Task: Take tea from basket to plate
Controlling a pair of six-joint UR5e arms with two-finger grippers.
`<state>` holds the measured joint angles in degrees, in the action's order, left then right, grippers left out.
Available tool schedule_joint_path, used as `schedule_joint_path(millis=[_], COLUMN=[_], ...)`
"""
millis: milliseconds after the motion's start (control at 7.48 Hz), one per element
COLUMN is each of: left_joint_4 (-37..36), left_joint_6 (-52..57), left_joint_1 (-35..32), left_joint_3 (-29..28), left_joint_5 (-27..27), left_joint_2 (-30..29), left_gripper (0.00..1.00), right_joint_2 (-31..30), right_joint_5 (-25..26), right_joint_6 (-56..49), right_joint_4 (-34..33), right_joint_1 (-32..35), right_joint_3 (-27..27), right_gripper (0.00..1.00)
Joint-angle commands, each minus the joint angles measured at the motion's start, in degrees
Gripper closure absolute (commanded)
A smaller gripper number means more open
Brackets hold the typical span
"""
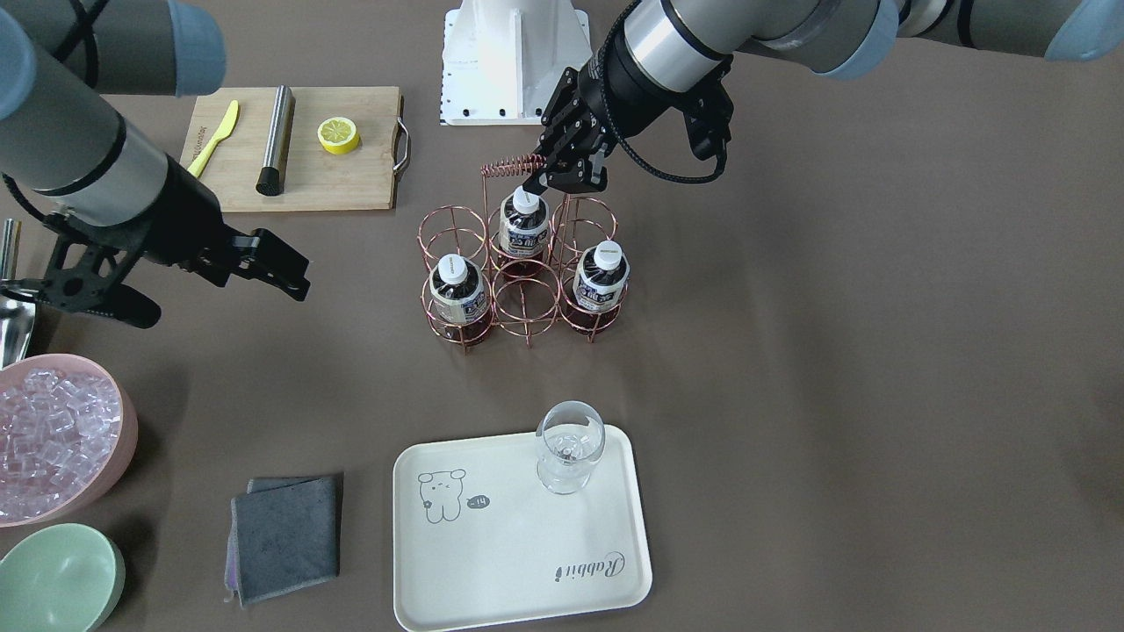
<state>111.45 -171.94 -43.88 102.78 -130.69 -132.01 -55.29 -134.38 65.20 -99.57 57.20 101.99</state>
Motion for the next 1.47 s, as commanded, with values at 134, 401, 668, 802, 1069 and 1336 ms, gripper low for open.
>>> schedule_joint_path(millis=[134,401,668,802,1069,1336], left_joint_4=[-0.1,0.0,0.0,0.0,0.0,0.0], left_joint_6=[0.0,0.0,-0.1,-0.1,0.0,0.0], left_joint_1=[0.0,0.0,-0.1,-0.2,-0.2,-0.1], left_joint_3=[0.0,0.0,0.0,0.1,0.0,-0.1], left_joint_5=[0.0,0.0,0.0,0.0,0.0,0.0], left_joint_2=[0.0,0.3,0.3,0.2,0.4,0.4], left_gripper=[1.00,1.00,1.00,1.00,1.00,1.00], right_joint_2=[10.7,16.0,18.6,19.8,20.0,19.7], right_joint_5=[5.2,5.4,5.6,5.7,7.3,7.5], right_joint_6=[9.8,9.8,9.5,9.5,8.9,8.7], right_joint_4=[-0.7,-4.8,-5.4,-6.2,-8.2,-8.3], right_joint_1=[-7.5,-9.9,-10.2,-11.0,-12.5,-13.1], right_joint_3=[-6.2,-10.5,-14.4,-15.7,-15.6,-15.6], right_gripper=[0.01,0.01,0.02,0.03,0.11,0.26])
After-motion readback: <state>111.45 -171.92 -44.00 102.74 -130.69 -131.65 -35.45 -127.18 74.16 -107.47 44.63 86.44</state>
